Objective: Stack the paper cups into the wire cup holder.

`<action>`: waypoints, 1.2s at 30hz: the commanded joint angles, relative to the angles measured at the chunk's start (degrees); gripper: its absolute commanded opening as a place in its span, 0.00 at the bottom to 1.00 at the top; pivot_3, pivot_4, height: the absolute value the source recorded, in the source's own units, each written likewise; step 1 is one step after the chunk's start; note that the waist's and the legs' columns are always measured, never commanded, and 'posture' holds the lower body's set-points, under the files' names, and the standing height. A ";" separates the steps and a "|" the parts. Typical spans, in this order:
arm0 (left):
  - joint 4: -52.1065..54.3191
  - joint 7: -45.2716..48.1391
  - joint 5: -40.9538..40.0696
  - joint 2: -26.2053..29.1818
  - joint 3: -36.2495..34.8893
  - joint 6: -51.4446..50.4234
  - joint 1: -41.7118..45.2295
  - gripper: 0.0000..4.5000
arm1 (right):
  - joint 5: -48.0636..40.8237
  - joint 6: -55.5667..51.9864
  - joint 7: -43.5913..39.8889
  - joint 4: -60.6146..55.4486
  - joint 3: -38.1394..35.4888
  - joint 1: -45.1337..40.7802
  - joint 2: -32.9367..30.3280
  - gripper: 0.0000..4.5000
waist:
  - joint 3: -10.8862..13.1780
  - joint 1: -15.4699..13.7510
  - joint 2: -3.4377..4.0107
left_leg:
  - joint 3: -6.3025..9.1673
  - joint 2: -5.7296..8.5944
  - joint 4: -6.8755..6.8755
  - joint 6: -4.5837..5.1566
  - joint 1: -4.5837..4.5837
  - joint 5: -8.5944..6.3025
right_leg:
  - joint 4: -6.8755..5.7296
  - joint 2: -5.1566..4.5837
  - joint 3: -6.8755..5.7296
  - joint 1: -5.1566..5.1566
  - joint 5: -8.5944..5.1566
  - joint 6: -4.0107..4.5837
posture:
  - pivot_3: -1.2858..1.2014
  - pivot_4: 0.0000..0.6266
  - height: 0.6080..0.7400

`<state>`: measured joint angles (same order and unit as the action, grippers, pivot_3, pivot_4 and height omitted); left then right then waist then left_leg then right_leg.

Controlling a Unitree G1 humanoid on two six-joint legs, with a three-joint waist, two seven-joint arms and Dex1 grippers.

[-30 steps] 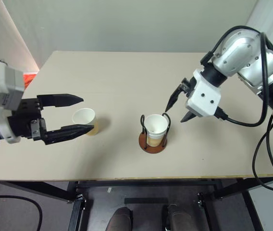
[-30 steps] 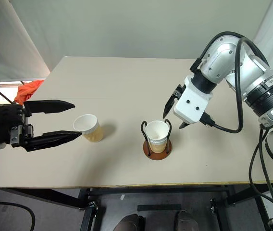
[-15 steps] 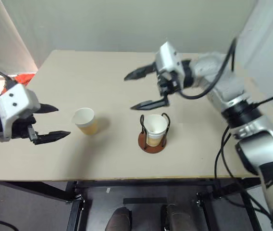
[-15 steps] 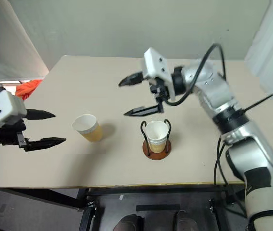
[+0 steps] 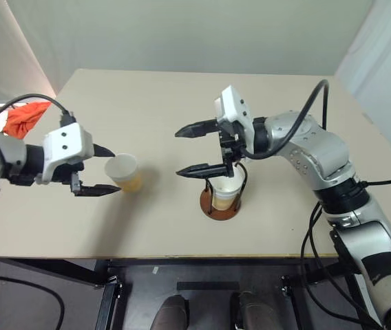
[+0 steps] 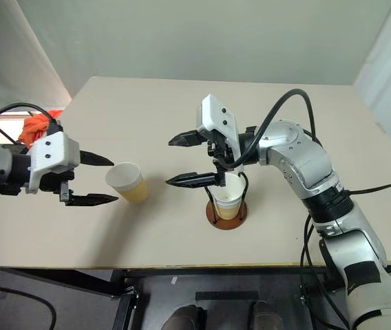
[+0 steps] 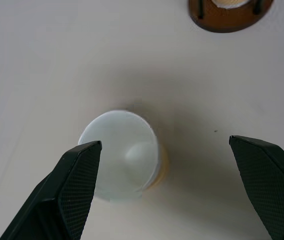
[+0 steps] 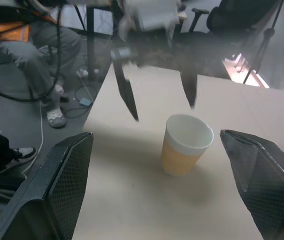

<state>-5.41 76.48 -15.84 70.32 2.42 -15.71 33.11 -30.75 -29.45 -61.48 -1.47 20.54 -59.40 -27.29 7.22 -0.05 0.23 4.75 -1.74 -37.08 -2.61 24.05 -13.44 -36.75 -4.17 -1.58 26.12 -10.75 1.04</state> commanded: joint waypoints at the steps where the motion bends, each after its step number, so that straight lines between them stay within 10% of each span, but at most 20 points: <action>1: -4.37 2.06 3.88 -1.55 2.17 3.47 3.66 1.00 | 0.31 -1.63 1.38 -3.68 -3.54 0.26 0.15 0.96 | 0.00 0.03 0.00 | 0.00 0.00 0.00 0.04 0.00 0.02 | 0.00 0.00 0.00 0.00 0.00 -0.01 | 0.52 0.24 1.00; 9: -9.40 4.35 9.21 -7.00 6.48 7.10 8.23 0.87 | 1.41 -4.42 3.03 -6.40 -6.42 1.05 -0.93 0.97 | 0.00 -0.09 -0.01 | 0.00 0.00 -0.02 0.31 0.04 0.15 | -0.01 -0.01 0.00 -0.01 0.12 -0.20 | 0.52 0.24 1.00; 20: -12.86 4.60 11.66 -8.50 5.86 8.41 8.53 0.03 | 3.50 -4.54 3.21 -6.72 -8.51 0.64 -2.10 0.97 | -0.01 -0.07 -0.01 | -0.01 -0.01 -0.02 0.51 0.03 0.33 | -0.04 -0.02 0.01 -0.02 0.33 -0.55 | 0.52 0.24 1.00; 29: -9.53 7.22 8.39 -6.49 2.64 6.74 10.52 0.00 | 2.90 2.36 -13.64 -3.53 -11.05 4.24 -13.91 0.97 | -0.05 -0.67 -0.08 | -0.02 0.01 -0.03 0.59 0.10 0.41 | 0.02 -0.02 0.01 -0.10 0.36 -0.59 | 0.52 0.24 1.00; 36: 5.82 11.64 -12.35 -9.59 -4.13 -12.80 24.44 0.00 | 2.65 9.18 -22.31 5.85 -20.16 12.16 -24.15 0.97 | -0.04 -1.19 -0.29 | -0.13 0.07 -0.20 0.40 0.42 0.65 | 0.68 -0.02 0.04 -0.19 0.76 -1.27 | 0.52 0.24 1.00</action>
<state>-1.80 86.93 -23.72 60.94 0.49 -24.97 56.26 -27.82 -22.08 -82.31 3.47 3.82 -47.64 -49.89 7.18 -1.24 -0.06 4.55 -1.67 -37.26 -2.21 24.44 -12.79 -35.94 -4.20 -1.52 25.85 -9.94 -0.31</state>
